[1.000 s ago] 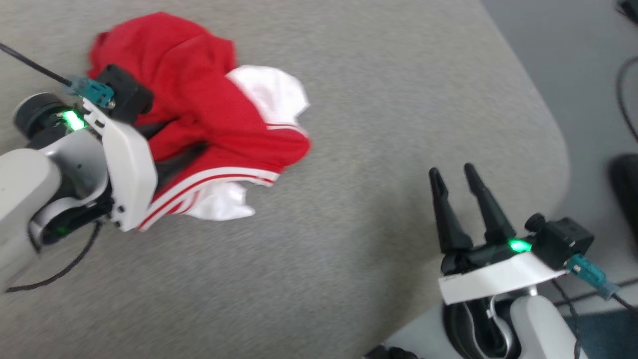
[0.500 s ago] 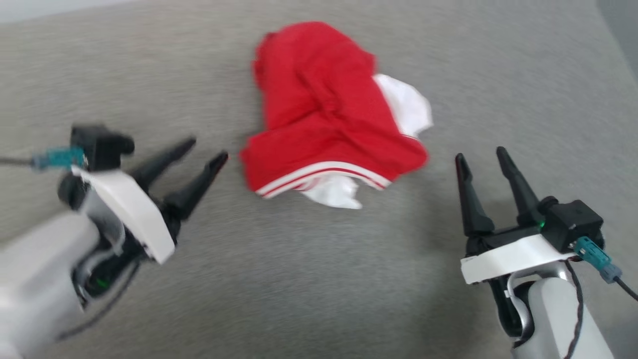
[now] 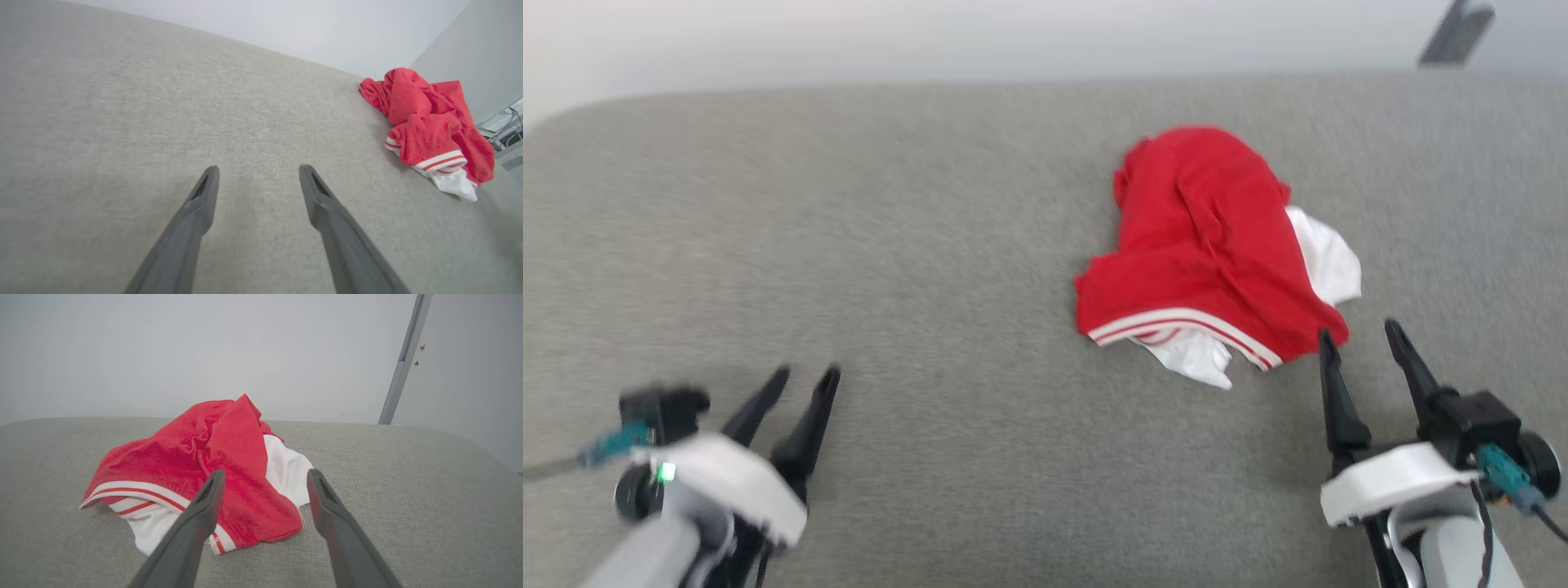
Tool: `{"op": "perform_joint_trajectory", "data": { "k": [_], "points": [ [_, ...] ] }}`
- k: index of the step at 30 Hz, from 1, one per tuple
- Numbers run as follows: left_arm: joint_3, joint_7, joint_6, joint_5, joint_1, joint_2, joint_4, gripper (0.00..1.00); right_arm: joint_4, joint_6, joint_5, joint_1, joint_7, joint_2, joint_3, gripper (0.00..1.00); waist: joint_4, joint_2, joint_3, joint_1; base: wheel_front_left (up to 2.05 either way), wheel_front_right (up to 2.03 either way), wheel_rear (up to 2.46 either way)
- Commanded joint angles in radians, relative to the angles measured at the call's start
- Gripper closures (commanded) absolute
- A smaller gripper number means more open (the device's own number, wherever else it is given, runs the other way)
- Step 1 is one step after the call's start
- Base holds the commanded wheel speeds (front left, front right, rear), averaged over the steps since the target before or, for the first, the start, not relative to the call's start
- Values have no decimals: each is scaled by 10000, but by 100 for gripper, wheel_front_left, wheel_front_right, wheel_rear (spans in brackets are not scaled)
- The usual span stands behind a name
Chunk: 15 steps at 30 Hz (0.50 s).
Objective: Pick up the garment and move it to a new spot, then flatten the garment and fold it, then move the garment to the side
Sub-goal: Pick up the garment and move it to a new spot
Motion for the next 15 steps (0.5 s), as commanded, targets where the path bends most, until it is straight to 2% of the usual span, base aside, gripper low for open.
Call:
{"op": "perform_joint_trajectory", "data": {
  "k": [1, 10, 15],
  "points": [
    [477, -46, 25, 467, 525, -161, -37, 0, 13, -3, -48, 201, -54, -9, -43, 0, 545, 0, -694, 0, 0, 0, 0],
    [4601, -48, 25, 3760, 3402, -1589, -916, 0, -124, -3, -247, 961, -54, -9, -560, 0, 802, 0, -1308, 0, 0, 0, 0],
    [6151, -48, 25, 5111, 4240, -2109, -1839, 0, -256, -3, -285, 1097, -54, -8, -649, 0, 801, 0, -1443, 0, 0, 0, 0]
  ]
}}
